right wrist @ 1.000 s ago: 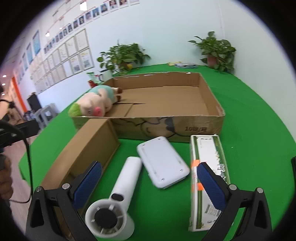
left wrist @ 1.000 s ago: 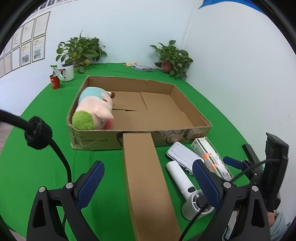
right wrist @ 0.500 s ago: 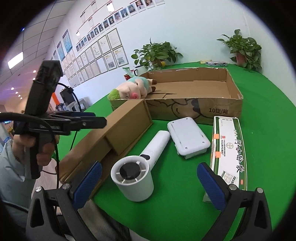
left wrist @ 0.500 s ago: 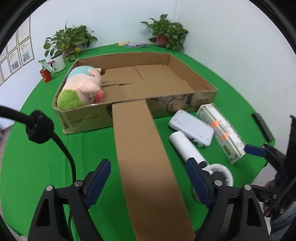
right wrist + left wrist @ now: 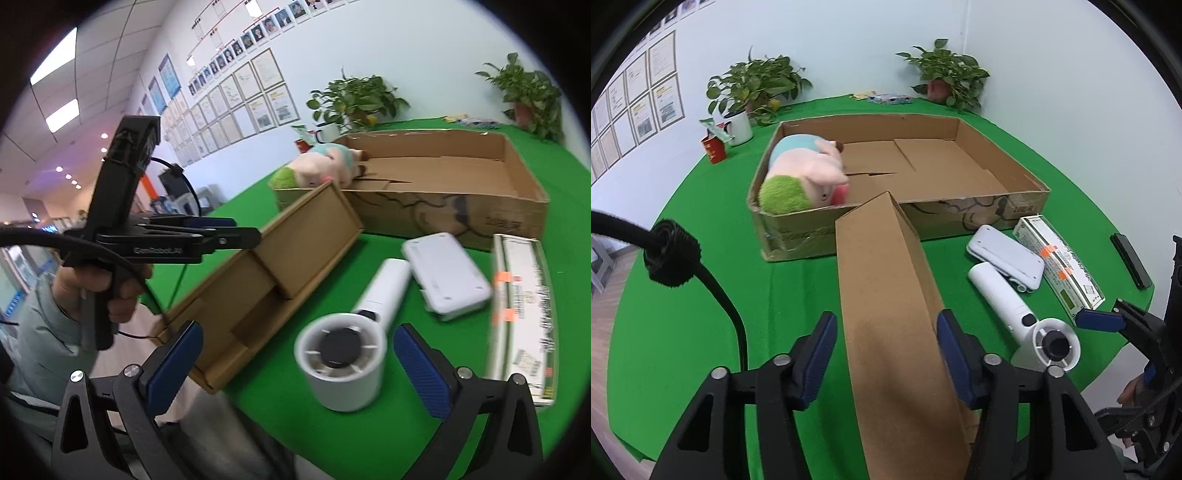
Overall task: Organize objects
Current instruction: 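Move the left gripper to the long narrow cardboard box and grasp it, then lift the narrow cardboard box with the left gripper over the large box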
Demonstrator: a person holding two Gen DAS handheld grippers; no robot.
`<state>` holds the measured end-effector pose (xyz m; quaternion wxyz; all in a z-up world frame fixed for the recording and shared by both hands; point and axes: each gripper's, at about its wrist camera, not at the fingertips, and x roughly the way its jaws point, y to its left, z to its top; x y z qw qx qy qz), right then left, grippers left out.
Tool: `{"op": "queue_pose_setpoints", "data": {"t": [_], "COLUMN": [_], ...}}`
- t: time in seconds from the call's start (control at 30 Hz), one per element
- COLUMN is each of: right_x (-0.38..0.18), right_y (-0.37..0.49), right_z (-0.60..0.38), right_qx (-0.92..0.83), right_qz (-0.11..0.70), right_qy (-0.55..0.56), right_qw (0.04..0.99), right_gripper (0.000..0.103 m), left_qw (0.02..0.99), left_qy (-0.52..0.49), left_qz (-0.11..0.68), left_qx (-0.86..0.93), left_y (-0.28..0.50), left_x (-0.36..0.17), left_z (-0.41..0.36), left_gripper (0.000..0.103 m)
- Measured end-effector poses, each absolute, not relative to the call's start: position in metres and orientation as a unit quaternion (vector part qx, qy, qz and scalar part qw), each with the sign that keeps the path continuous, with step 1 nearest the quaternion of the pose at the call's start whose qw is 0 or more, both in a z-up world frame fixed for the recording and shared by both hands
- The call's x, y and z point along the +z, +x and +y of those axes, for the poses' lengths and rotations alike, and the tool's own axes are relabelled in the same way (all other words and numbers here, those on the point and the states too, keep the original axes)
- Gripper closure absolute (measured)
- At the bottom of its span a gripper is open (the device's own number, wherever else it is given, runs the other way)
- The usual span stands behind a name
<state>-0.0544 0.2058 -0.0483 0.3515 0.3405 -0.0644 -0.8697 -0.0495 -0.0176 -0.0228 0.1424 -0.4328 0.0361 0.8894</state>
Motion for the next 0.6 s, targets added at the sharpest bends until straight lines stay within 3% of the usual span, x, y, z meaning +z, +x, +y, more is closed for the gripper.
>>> {"op": "queue_pose_setpoints", "data": {"t": [0.3, 0.6], "right_x": [-0.050, -0.057], "right_y": [-0.072, -0.089], "right_z": [0.148, 0.128], "right_qx": [-0.858, -0.858], "right_qz": [-0.063, -0.052], "right_qy": [0.361, 0.402], "right_qw": [0.359, 0.314], "right_gripper": [0.000, 0.001], "left_qw": [0.120, 0.144], "left_qy": [-0.472, -0.476], "left_qz": [-0.041, -0.082], "left_qx": [0.873, 0.864], "left_y": [-0.048, -0.036], "left_x": [-0.051, -0.053], "left_z": [-0.076, -0.089], "left_gripper": [0.078, 0.082]}}
